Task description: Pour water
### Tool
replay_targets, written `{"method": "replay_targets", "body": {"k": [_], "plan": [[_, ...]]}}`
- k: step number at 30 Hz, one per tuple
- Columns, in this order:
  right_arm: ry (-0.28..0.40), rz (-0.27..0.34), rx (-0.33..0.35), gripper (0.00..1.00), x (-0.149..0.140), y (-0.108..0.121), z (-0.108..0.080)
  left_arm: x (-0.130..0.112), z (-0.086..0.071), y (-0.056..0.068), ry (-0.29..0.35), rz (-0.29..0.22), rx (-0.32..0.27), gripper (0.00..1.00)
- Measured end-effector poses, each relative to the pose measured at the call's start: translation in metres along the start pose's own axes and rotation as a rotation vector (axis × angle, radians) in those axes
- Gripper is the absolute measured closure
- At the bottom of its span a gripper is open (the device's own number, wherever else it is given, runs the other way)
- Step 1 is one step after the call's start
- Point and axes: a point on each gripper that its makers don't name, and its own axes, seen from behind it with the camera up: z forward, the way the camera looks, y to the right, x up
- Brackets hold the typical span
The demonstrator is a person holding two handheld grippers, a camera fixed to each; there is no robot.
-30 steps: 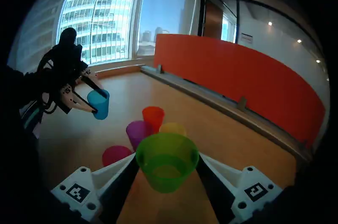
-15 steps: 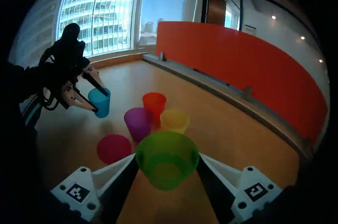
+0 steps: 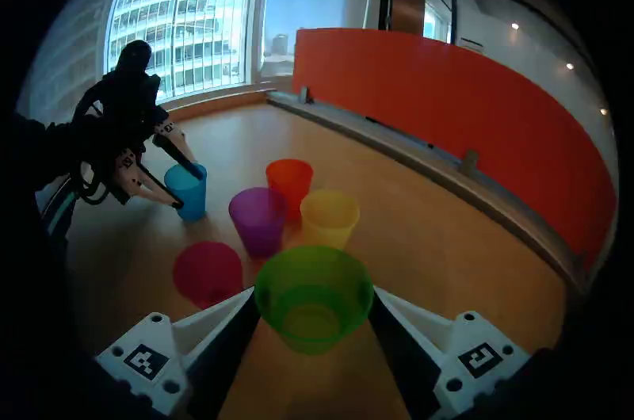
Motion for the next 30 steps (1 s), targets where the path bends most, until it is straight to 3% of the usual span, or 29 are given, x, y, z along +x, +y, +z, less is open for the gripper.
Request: {"method": "replay_targets", "body": {"k": [11,30], "plan": [[-0.015,0.007,0.002,0.09,-0.009,0.001,0.007,-0.009,0.000,0.001,-0.013,-0.022,-0.020,0.13],[-0.037,0.031,-0.001,0.09,-0.027,-0.001,0.022,-0.034,0.000,0.000,-0.077,0.012,-0.010,0.13]]}}
